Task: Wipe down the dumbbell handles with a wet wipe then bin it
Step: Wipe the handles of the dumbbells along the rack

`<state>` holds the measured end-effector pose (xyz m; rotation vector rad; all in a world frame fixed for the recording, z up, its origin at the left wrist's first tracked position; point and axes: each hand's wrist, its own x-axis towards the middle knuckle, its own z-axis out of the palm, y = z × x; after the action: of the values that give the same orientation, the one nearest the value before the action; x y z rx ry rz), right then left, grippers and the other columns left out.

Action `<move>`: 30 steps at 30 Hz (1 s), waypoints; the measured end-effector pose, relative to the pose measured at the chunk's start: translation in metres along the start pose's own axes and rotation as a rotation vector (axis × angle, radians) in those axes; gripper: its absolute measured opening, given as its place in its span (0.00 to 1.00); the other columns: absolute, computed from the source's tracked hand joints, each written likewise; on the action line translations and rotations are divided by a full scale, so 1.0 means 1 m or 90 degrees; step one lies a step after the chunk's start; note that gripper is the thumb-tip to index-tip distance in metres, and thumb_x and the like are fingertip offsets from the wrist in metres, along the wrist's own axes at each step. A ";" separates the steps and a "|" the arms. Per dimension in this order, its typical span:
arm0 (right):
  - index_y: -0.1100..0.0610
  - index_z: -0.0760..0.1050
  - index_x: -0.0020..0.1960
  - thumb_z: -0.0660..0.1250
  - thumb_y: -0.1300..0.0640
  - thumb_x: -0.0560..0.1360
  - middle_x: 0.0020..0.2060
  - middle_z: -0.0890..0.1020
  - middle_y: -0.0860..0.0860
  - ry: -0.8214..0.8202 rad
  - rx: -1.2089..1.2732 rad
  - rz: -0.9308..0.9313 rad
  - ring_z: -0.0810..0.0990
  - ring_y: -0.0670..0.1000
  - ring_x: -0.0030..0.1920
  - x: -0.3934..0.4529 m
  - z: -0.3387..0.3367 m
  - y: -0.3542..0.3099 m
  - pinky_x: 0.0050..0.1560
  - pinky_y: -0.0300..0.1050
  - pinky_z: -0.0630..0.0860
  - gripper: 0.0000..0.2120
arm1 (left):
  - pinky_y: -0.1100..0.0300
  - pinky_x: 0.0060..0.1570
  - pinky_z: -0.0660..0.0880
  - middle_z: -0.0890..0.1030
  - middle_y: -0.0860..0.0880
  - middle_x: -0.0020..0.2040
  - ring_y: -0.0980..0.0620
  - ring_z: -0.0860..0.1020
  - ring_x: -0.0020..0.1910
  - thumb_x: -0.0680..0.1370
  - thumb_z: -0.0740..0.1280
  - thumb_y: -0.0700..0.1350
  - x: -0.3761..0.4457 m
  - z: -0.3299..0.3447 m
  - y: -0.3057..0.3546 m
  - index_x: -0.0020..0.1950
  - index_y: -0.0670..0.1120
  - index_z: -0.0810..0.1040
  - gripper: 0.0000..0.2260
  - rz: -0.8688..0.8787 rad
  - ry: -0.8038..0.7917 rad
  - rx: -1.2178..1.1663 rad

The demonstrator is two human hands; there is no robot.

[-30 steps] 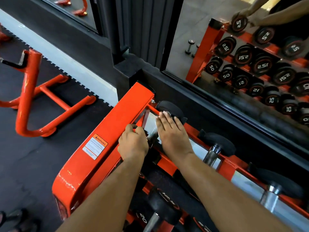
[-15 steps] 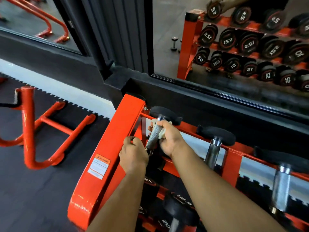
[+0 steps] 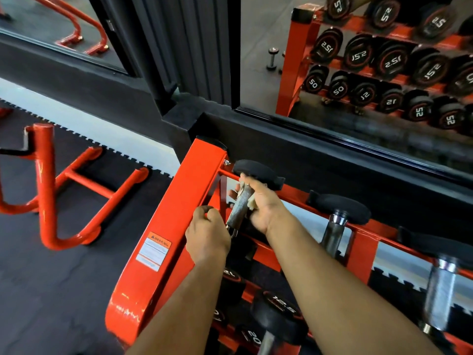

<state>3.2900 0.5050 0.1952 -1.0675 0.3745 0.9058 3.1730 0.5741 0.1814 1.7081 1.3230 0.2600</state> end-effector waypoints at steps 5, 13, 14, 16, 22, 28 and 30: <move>0.61 0.78 0.53 0.75 0.52 0.72 0.45 0.80 0.57 0.003 0.081 -0.022 0.83 0.50 0.40 -0.001 -0.015 0.002 0.53 0.48 0.81 0.16 | 0.42 0.61 0.74 0.82 0.52 0.52 0.44 0.77 0.56 0.74 0.51 0.54 0.000 -0.001 0.002 0.54 0.59 0.77 0.17 -0.003 -0.001 -0.009; 0.58 0.80 0.45 0.72 0.52 0.76 0.41 0.82 0.53 -0.015 -0.005 0.002 0.83 0.54 0.46 -0.003 -0.003 0.000 0.64 0.57 0.75 0.08 | 0.41 0.60 0.74 0.82 0.53 0.50 0.44 0.77 0.55 0.75 0.51 0.54 -0.002 -0.002 0.001 0.54 0.58 0.77 0.16 -0.004 -0.005 -0.011; 0.60 0.82 0.49 0.71 0.52 0.76 0.45 0.83 0.55 -0.010 0.004 -0.012 0.83 0.54 0.51 -0.005 -0.010 0.004 0.67 0.57 0.73 0.11 | 0.42 0.60 0.74 0.81 0.53 0.50 0.44 0.77 0.55 0.75 0.52 0.54 -0.002 -0.002 0.002 0.53 0.58 0.77 0.16 -0.003 -0.002 -0.016; 0.63 0.80 0.60 0.71 0.48 0.76 0.52 0.84 0.59 0.008 0.046 -0.030 0.82 0.55 0.58 -0.007 -0.022 0.011 0.70 0.56 0.72 0.20 | 0.42 0.60 0.74 0.81 0.54 0.48 0.45 0.77 0.54 0.76 0.53 0.53 -0.002 -0.002 0.003 0.51 0.59 0.76 0.13 -0.004 0.005 -0.019; 0.58 0.77 0.62 0.58 0.32 0.78 0.53 0.83 0.58 -0.022 -0.022 -0.012 0.83 0.55 0.54 -0.014 -0.007 0.018 0.63 0.58 0.76 0.31 | 0.43 0.60 0.74 0.81 0.53 0.49 0.44 0.77 0.54 0.77 0.53 0.52 0.000 -0.002 0.003 0.54 0.57 0.78 0.15 -0.004 0.003 -0.010; 0.55 0.79 0.63 0.63 0.47 0.82 0.46 0.86 0.49 0.082 0.000 -0.056 0.84 0.47 0.50 -0.018 -0.030 0.026 0.59 0.45 0.78 0.16 | 0.43 0.60 0.75 0.82 0.53 0.49 0.44 0.77 0.55 0.78 0.53 0.51 -0.004 -0.003 0.004 0.51 0.59 0.77 0.12 0.004 0.003 -0.009; 0.52 0.80 0.56 0.63 0.48 0.82 0.46 0.86 0.47 0.141 -0.184 -0.114 0.84 0.48 0.51 -0.025 -0.034 0.023 0.58 0.48 0.78 0.11 | 0.42 0.59 0.75 0.81 0.53 0.48 0.44 0.77 0.54 0.77 0.53 0.52 -0.004 -0.003 0.005 0.49 0.59 0.76 0.12 0.001 0.001 -0.009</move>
<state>3.2622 0.4685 0.1825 -1.4514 0.3302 0.6952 3.1724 0.5726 0.1885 1.6980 1.3184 0.2715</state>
